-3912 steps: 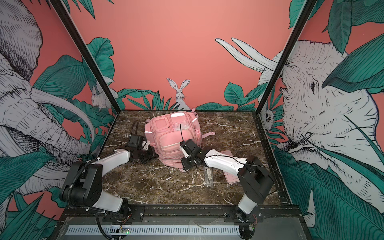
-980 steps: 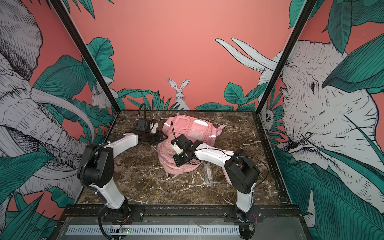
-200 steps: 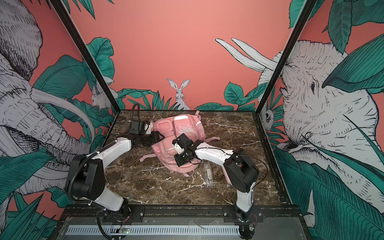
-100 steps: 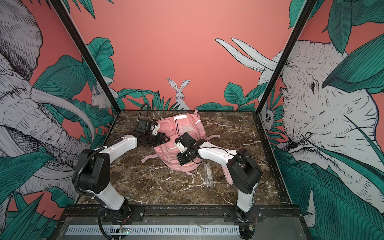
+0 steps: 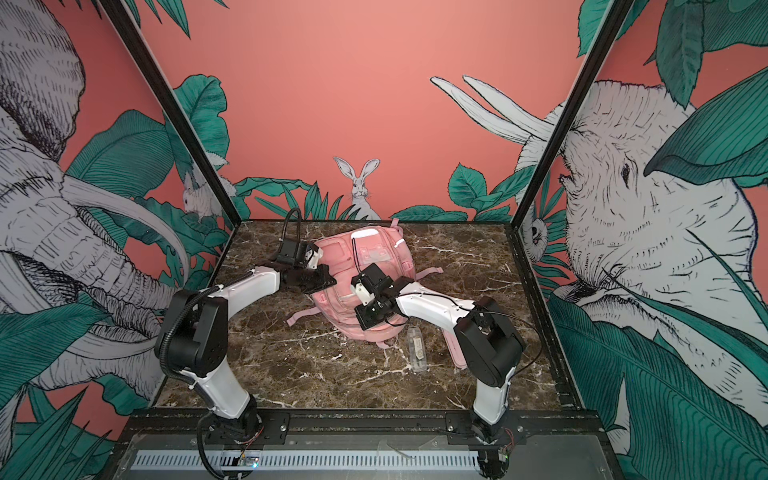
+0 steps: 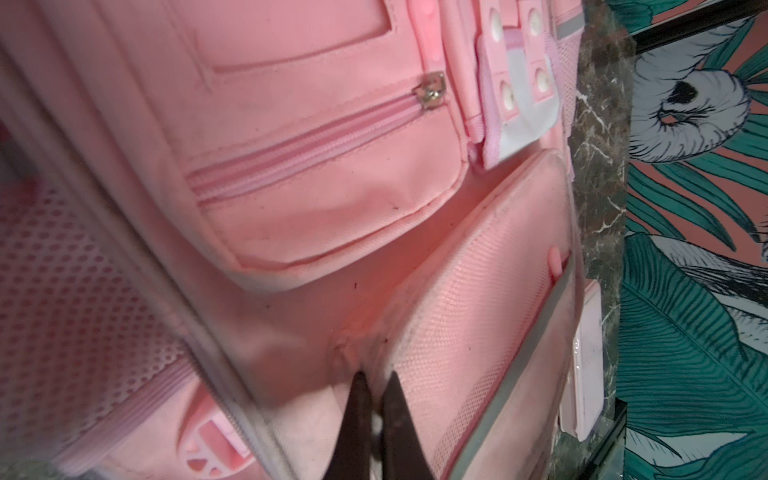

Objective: Pack the student bag
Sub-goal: 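Pull the zipper down the bag side with the right gripper while the left holds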

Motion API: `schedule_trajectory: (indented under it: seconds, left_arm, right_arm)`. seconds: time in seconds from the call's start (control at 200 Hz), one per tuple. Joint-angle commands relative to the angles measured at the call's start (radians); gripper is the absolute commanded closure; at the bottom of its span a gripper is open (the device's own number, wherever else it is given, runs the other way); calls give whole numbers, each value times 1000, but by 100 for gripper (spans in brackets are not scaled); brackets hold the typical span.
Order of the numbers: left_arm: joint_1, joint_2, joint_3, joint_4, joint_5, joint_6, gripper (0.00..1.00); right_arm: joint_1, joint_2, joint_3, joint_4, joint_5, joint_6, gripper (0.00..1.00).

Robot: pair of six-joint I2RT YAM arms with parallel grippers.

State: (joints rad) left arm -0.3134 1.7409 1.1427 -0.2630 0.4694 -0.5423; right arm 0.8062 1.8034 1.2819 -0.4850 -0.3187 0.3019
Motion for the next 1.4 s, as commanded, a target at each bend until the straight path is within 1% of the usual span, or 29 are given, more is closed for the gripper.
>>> schedule_trajectory:
  seconds: [0.0, 0.28, 0.465, 0.595, 0.71, 0.86, 0.94, 1.05, 1.15, 1.255, 1.395]
  left_arm:
    - [-12, -23, -23, 89, 44, -57, 100]
    - [-15, -68, -103, 209, 18, -174, 100]
    - [-15, -102, -127, 223, -14, -197, 100]
    - [-12, -133, -142, 206, -50, -202, 100]
    - [10, -202, -194, 211, -118, -216, 100]
    - [45, -299, -287, 247, -200, -266, 100]
    - [50, -346, -329, 255, -240, -301, 100]
    - [50, -398, -395, 300, -263, -358, 100]
    - [49, -418, -439, 343, -264, -413, 100]
    - [38, -437, -467, 364, -274, -453, 100]
    - [11, -457, -495, 401, -293, -497, 100]
  right_arm:
    - [24, 22, 64, 27, -33, 2, 100]
    - [86, 140, 197, 48, -80, 37, 100]
    - [121, 252, 335, 48, -104, 61, 100]
    - [124, 275, 369, 39, -87, 66, 100]
    - [116, 232, 320, 43, -51, 57, 100]
    - [81, 153, 221, 54, -34, 51, 100]
    - [62, 106, 169, 59, -21, 48, 100]
    - [36, 57, 106, 74, -12, 55, 100]
    - [30, 34, 72, 92, -5, 69, 100]
    - [30, 33, 58, 113, -3, 99, 100]
    - [51, 63, 75, 156, -48, 140, 100]
